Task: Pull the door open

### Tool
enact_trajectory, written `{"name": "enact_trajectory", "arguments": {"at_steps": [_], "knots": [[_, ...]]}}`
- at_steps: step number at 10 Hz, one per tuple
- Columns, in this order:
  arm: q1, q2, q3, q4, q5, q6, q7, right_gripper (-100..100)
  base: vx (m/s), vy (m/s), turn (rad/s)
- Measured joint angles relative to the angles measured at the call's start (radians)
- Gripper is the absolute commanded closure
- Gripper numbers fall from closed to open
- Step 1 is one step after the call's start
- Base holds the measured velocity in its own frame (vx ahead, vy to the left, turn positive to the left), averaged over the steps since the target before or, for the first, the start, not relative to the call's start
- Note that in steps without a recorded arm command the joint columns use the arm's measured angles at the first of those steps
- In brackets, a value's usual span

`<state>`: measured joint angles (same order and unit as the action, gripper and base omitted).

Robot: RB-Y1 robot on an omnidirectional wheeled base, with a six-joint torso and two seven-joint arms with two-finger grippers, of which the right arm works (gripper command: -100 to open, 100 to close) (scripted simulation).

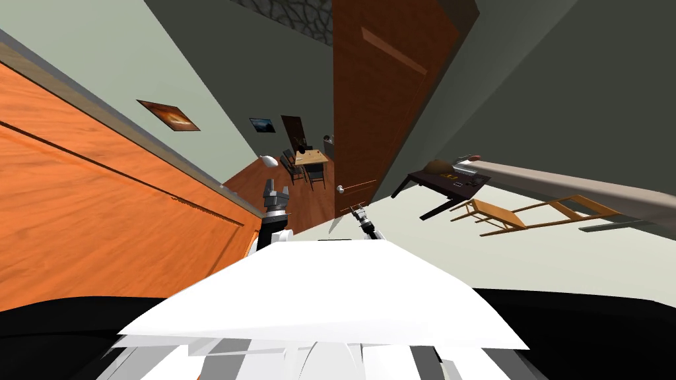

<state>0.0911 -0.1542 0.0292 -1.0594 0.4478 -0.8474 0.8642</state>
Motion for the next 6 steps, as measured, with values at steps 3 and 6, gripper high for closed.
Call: {"name": "enact_trajectory", "arguments": {"at_steps": [3, 6], "knots": [[-0.014, -0.004, 0.002, 0.059, 0.026, -0.020, 0.051, -100, 0.125, 0.064, -0.046], [-0.031, -0.006, 0.000, 0.117, 0.045, -0.039, 0.091, -100, 0.116, 0.044, -0.056]]}}
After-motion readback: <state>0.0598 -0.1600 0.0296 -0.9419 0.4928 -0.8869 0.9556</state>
